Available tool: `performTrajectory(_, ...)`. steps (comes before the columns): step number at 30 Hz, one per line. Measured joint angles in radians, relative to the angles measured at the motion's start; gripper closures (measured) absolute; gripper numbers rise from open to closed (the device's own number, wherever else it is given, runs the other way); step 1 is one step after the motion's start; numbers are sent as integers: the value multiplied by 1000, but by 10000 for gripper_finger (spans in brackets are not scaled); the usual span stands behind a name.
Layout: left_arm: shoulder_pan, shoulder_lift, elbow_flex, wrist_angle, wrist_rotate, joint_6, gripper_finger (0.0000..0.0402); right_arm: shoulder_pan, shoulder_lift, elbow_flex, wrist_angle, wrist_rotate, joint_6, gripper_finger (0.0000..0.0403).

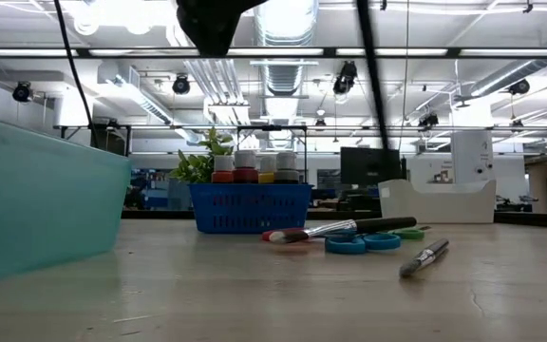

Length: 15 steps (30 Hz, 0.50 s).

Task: Pick & Place Paint Supplies
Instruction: Put the brow brush into the green bin

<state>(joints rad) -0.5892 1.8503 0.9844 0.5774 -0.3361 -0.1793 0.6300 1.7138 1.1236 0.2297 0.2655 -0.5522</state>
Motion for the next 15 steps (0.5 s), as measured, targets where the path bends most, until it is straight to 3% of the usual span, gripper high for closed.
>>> performTrajectory(11, 17, 0, 0, 8, 54, -61, 154, 0, -2, 0, 23, 42, -20, 395)
performTrajectory(15, 26, 0, 16, -13, 53, -108, 215, -1, -2, 0, 34, 45, -20, 395)
